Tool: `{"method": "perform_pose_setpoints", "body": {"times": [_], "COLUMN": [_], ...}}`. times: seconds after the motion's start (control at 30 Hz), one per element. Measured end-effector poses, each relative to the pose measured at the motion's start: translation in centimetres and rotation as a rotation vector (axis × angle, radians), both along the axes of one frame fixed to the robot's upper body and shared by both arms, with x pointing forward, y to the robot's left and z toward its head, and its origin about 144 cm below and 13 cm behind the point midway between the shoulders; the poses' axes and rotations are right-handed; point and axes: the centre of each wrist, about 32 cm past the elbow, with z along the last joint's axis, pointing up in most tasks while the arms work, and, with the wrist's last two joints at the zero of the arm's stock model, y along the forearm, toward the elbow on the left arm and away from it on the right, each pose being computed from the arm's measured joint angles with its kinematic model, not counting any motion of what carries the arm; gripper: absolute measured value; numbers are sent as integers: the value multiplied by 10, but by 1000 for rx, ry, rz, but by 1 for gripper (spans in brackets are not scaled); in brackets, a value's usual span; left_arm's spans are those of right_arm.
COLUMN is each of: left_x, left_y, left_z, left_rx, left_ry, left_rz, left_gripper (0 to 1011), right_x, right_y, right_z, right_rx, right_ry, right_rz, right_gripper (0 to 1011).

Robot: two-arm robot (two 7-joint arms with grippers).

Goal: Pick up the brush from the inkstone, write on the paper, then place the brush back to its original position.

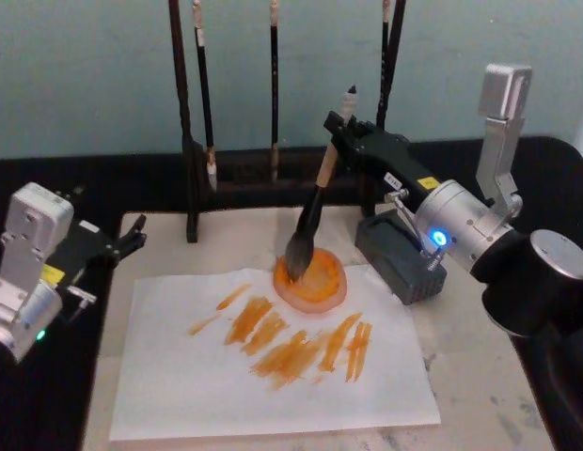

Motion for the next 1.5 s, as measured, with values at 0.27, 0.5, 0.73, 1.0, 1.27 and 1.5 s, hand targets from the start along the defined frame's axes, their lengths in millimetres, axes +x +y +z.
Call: {"method": "perform_pose_setpoints", "body": {"times": [0.27,0.5,0.73,1.0,1.27,1.5], "left_x": [0,0,0,0,0,0], "left_y": [0,0,0,0,0,0], "left_z": [0,0,0,0,0,0], "left_rx": [0,0,0,0,0,0], "left_ry": [0,0,0,0,0,0], "left_rz": [0,0,0,0,0,0], "left_gripper": [1001,1001,1001,1001,1001,1001], "right_x": [2,0,-5,-11,-19,-25], "right_y": [-1,-4,-8,-18,-24,-29], "right_z": [-7,-10,-14,-16,-19,-23], "right_rx": [19,26,32,37,46,59], "right_ry": [28,40,52,61,80,120], "right_rz": [-28,-40,-62,-95,-109,-125], "right_gripper": [185,185,185,185,185,185]}}
